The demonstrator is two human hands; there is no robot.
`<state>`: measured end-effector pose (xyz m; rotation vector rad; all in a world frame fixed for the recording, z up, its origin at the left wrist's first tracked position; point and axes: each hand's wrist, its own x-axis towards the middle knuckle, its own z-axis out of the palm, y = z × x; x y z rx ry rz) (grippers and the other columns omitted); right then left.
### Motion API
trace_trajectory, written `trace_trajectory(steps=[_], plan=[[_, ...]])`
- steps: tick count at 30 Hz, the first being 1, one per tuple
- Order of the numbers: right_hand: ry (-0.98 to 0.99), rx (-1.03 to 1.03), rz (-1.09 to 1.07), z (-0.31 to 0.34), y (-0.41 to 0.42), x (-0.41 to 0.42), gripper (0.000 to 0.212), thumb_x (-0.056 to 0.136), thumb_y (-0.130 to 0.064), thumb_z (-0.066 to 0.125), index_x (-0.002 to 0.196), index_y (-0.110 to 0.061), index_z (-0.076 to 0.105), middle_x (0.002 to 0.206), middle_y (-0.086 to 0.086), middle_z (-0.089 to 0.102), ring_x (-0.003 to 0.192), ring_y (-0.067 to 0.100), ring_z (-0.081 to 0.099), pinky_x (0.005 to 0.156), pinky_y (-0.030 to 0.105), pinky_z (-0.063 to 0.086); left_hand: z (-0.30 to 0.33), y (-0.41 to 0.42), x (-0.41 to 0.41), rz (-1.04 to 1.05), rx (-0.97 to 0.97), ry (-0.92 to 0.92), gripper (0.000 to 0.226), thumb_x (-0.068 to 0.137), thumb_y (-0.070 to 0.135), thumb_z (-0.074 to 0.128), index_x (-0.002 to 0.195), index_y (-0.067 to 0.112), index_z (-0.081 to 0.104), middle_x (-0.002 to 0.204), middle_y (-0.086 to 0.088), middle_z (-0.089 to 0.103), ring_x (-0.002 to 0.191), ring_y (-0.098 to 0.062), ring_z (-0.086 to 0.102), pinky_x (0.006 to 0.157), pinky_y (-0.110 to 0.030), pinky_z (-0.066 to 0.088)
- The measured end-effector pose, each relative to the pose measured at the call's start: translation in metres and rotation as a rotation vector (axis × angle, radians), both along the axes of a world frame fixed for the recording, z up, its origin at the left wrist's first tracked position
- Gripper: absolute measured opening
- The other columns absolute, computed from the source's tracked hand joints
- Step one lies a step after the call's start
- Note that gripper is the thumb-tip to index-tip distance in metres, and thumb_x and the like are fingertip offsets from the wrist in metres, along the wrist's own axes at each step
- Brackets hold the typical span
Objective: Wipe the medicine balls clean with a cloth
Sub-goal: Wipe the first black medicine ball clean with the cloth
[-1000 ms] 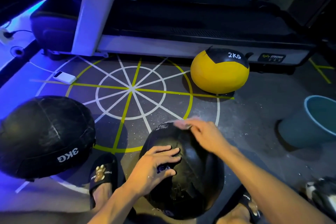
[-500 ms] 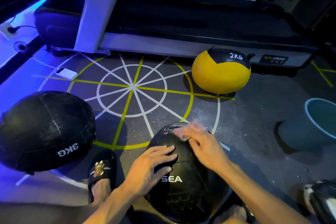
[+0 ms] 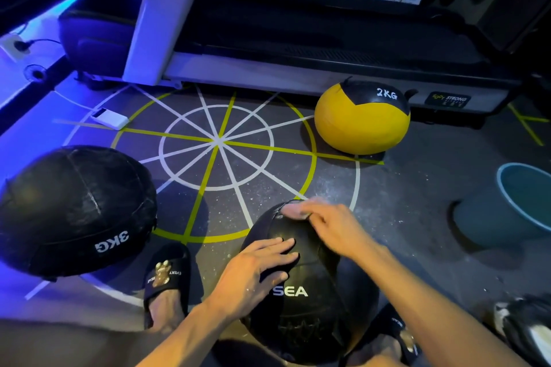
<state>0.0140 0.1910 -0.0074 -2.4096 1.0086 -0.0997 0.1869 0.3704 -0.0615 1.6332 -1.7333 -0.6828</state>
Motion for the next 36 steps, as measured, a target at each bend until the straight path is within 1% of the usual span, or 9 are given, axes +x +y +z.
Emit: trace_trajectory(steps=[3,5,8,12,18,23,28,33,36], plan=[[0.106,-0.025,-0.197,0.001,-0.016,-0.001,0.032,0.105,-0.012,0.046,0.123,-0.021,0.071,0.126,0.007,0.071,0.112,0.025,0.066,0.096,0.036,0.048,0.002,-0.001,-0.004,-0.002,0.001,0.010,0.038,0.099,0.038,0.065,0.136,0.045,0.063,0.147,0.039,0.044,0.141,0.008,0.038,0.114,-0.013,0.030],[0.037,-0.016,0.028,0.012,0.008,0.015,0.036,0.104,-0.008,0.045,0.126,-0.022,0.070,0.134,-0.003,0.065,0.116,0.012,0.058,0.108,0.032,0.043,-0.001,-0.001,-0.004,-0.009,-0.015,0.009,0.036,0.100,0.041,0.063,0.136,0.044,0.064,0.147,0.039,0.044,0.141,0.008,0.038,0.114,-0.014,0.031],[0.028,0.032,0.239,0.013,0.018,0.022,0.043,0.104,-0.013,0.045,0.136,-0.036,0.062,0.145,-0.005,0.058,0.128,0.014,0.055,0.113,0.037,0.042,-0.001,-0.001,-0.002,-0.019,-0.011,0.011,0.035,0.100,0.042,0.062,0.135,0.042,0.065,0.148,0.037,0.045,0.141,0.007,0.038,0.115,-0.014,0.031],[0.167,-0.010,-0.128,0.001,-0.026,0.004,0.031,0.106,-0.017,0.044,0.121,-0.021,0.071,0.122,0.012,0.071,0.112,0.032,0.066,0.093,0.038,0.049,0.001,-0.001,-0.006,-0.044,0.007,0.032,0.037,0.101,0.034,0.063,0.138,0.042,0.063,0.149,0.037,0.043,0.143,0.007,0.037,0.116,-0.014,0.027],[0.077,0.020,0.258,0.009,0.026,0.028,0.042,0.102,-0.012,0.043,0.129,-0.037,0.065,0.141,-0.001,0.059,0.126,0.018,0.056,0.107,0.036,0.045,-0.004,-0.002,-0.012,-0.055,-0.004,0.036,0.035,0.101,0.035,0.062,0.135,0.041,0.066,0.147,0.032,0.049,0.142,0.005,0.037,0.116,-0.018,0.031],[0.179,-0.010,-0.109,-0.006,-0.030,0.014,0.035,0.107,-0.023,0.042,0.126,-0.031,0.070,0.129,0.004,0.071,0.114,0.026,0.068,0.098,0.037,0.053,-0.001,-0.004,-0.018,-0.102,-0.001,0.066,0.036,0.103,0.035,0.058,0.138,0.039,0.064,0.151,0.029,0.047,0.145,0.005,0.035,0.118,-0.018,0.028],[0.151,0.060,0.247,0.006,0.019,0.042,0.045,0.100,-0.011,0.043,0.121,-0.041,0.070,0.126,-0.005,0.064,0.116,0.013,0.059,0.103,0.037,0.047,-0.002,-0.006,-0.019,-0.127,-0.035,0.070,0.033,0.103,0.032,0.060,0.135,0.036,0.066,0.149,0.029,0.050,0.142,0.005,0.038,0.116,-0.018,0.031],[0.230,-0.001,-0.070,-0.008,-0.030,0.031,0.038,0.105,-0.016,0.043,0.131,-0.028,0.068,0.131,0.007,0.069,0.115,0.025,0.066,0.099,0.035,0.049,-0.004,-0.008,-0.020,-0.126,-0.032,0.117,0.036,0.100,0.023,0.062,0.134,0.031,0.068,0.150,0.021,0.052,0.144,0.005,0.037,0.118,-0.018,0.029],[0.133,0.029,0.110,-0.001,0.002,0.041,0.042,0.103,-0.010,0.045,0.125,-0.034,0.072,0.132,-0.004,0.068,0.122,0.010,0.060,0.107,0.028,0.045,-0.003,-0.008,-0.018,-0.137,-0.040,0.096,0.035,0.101,0.024,0.062,0.135,0.033,0.068,0.150,0.023,0.051,0.144,0.006,0.035,0.118,-0.019,0.029]])
